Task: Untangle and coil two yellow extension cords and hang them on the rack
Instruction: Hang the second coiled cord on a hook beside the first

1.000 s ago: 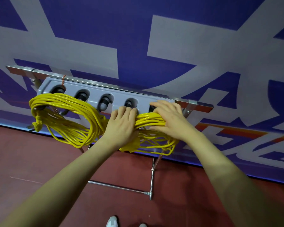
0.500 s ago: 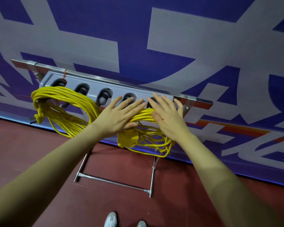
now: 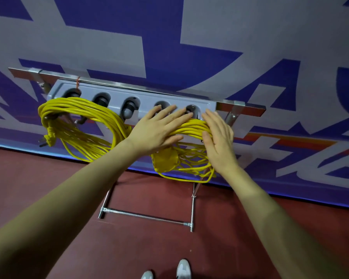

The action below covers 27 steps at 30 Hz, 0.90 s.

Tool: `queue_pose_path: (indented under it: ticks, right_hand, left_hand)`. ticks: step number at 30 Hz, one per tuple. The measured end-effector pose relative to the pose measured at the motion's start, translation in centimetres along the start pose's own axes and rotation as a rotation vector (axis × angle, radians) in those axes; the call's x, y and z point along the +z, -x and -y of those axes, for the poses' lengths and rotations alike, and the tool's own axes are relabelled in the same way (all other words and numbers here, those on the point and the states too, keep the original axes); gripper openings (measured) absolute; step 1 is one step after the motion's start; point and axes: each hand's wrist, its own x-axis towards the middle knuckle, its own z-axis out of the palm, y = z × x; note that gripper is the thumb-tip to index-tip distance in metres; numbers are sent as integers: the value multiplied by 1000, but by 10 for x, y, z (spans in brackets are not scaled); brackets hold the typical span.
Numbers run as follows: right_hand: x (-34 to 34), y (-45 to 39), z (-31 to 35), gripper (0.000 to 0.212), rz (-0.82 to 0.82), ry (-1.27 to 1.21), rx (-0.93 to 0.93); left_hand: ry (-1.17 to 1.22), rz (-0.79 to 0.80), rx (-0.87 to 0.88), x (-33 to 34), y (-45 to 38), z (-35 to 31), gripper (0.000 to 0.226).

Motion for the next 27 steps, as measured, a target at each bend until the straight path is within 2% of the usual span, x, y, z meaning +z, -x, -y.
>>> queue_pose_path:
  ticks: [4,8,11,13,15,17,20,22,27]
  right_hand:
    - [8,38,5,35,-252,133,-61]
    - [25,55,11,40,-237,232,-139]
    - [34,57,21,44,-293,302,-208]
    - [41,60,27,42,-248,249,-224]
    - [48,60,29,44,-120,218,-122]
    - [56,55,20,51,31,364,-2]
    - [68,45,8,55,225,646,56]
    - [75,47,1,51,228,711,40]
    - [75,80,-13,50,165,677,-70]
  left_hand:
    - [47,13,25,3,1,3,61]
    - [103,-12,13,4,1,4,61]
    - [106,-40,10,6,2,3,58]
    - [113,-43,9,7,2,2,58]
    - [118,-46,14,7,3,2,58]
    - [122,-54,18,8,3,2,58]
    - [127,-80,20,11,2,3,59]
    - [132,-105,18,12,3,2,58]
    - [98,-152,25,15,4,2,56]
